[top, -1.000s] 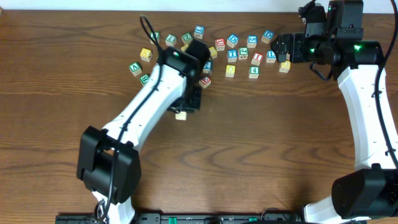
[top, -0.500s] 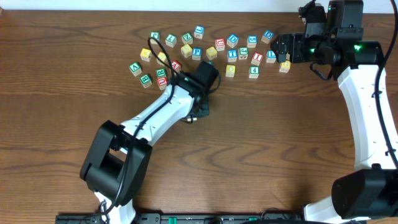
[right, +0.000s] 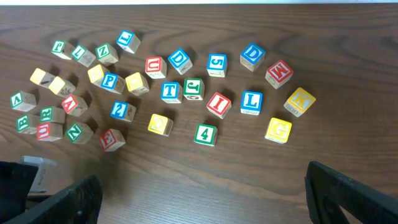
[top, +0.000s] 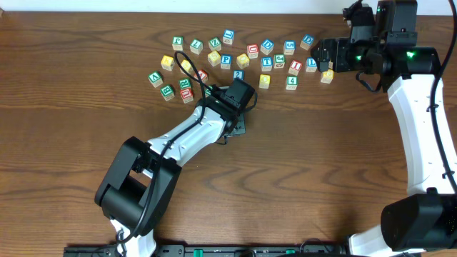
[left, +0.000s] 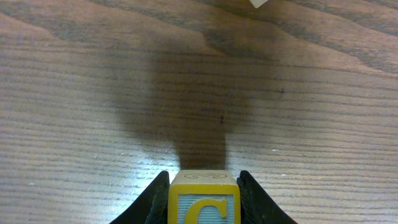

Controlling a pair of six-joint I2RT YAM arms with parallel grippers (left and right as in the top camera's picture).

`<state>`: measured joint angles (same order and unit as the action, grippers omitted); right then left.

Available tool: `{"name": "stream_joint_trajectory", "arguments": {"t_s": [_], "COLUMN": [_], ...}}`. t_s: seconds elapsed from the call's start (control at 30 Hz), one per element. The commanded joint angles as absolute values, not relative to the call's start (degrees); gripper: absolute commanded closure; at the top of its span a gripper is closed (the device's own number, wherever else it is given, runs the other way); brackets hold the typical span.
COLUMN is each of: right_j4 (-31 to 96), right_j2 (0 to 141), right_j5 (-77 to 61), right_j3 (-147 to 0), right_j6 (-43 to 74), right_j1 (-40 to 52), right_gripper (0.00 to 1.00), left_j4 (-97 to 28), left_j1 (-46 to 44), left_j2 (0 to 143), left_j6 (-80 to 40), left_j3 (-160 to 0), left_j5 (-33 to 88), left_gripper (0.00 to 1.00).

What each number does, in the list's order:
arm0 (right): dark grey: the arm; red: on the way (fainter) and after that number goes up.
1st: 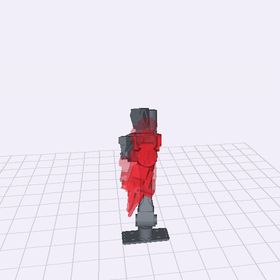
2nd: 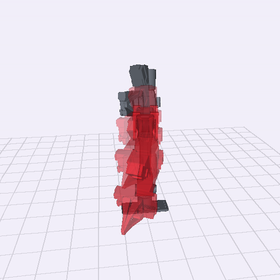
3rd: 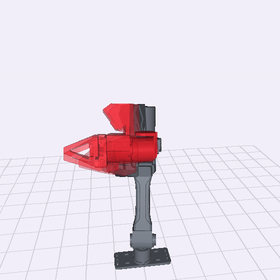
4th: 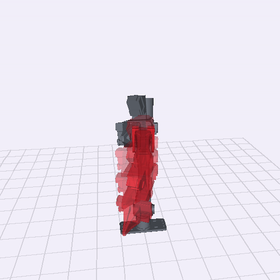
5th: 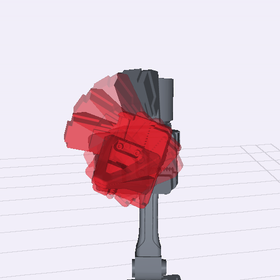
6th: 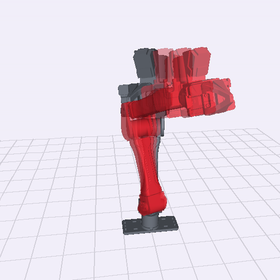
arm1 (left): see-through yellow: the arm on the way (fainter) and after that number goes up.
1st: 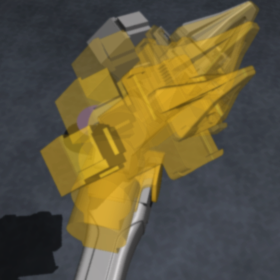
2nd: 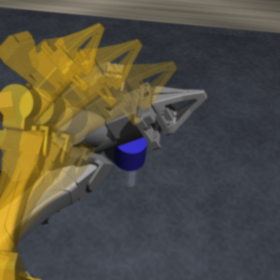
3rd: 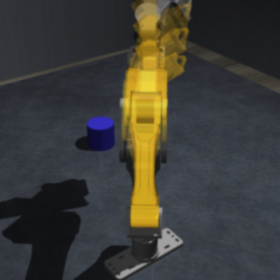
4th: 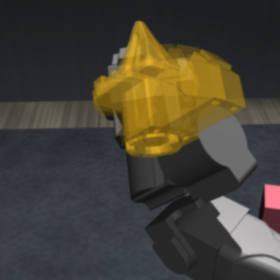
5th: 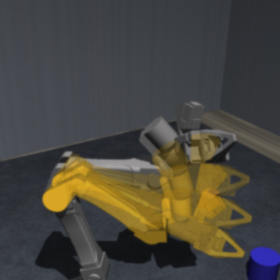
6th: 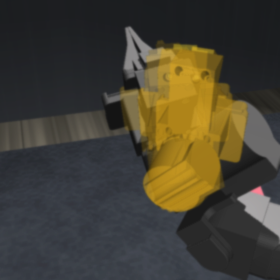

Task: Spell out CORL
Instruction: 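Lower the C block onto the open table and open the left gripper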

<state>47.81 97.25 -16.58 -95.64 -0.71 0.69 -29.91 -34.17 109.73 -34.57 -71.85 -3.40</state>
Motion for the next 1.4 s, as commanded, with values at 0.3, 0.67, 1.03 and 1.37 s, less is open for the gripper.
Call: {"name": "stream_joint_trajectory", "arguments": {"t_s": [0.3, 0.67, 1.03, 1.37], "right_j4": [47.9, 47.9, 47.9, 47.8], "right_j2": [97.1, 97.1, 97.1, 97.1], "right_j5": [-17.0, -17.0, -17.1, -17.0], "right_j3": [-96.7, -96.7, -96.7, -96.7], "right_j6": [-1.4, -1.4, -1.4, -1.4], "right_j1": [0.4, 0.4, 0.4, 0.4], "right_gripper": [0.01, 0.01, 0.01, 0.01], "left_j4": [-27.2, -26.4, -28.6, -28.6], "left_j1": [-34.5, -34.5, -34.5, -34.4], "left_j2": [113.2, 113.5, 113.5, 113.5], "left_j6": [-31.7, -29.3, -28.2, -30.1], "left_j3": [-71.3, -71.3, -71.3, -70.8], "left_j5": [-4.6, -4.6, -7.0, -7.1], "left_gripper": [0.72, 0.72, 0.73, 0.66]}}
